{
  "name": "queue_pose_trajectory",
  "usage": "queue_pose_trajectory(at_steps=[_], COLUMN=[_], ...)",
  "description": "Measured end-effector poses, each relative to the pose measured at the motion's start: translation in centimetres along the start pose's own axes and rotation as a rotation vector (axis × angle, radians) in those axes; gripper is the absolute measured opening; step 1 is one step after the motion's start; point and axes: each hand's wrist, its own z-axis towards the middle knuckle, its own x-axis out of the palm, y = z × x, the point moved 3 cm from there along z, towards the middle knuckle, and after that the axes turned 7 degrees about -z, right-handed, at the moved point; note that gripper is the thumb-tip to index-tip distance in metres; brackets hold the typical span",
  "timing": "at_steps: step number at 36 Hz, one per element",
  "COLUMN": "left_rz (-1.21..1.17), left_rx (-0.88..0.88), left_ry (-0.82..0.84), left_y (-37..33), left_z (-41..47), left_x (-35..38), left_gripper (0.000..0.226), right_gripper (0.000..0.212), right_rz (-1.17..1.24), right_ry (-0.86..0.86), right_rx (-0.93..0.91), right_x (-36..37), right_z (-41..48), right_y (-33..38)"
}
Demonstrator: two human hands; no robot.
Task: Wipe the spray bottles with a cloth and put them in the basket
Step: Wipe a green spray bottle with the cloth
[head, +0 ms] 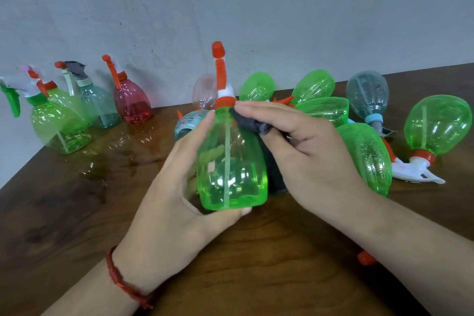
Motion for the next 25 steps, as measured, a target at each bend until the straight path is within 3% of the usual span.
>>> queue_pose_trajectory(at_steps=[12,20,25], left_rz=[-0.273,0.059,0.014], left_rx=[-0.148,-0.023,-0.035], left_ry=[0.064,0.005,-0.122], left_y=[-0.3,0.7,1.2], left_z=[0.3,0.2,0.4], left_x=[0.3,-0.1,-1.0], left_gripper=[0.116,0.112,0.114], right_gripper=[0.043,0.048,0.051], right_rz=[0.043,-0.123,-0.194], right_ry=[-0.020,0.003,0.068], right_rx=[0.038,-0.130,-0.244], right_x=[0.0,0.5,0.8], right_z=[-0.3,-0.6,-1.2], right_y=[-0.2,0.5,1.1])
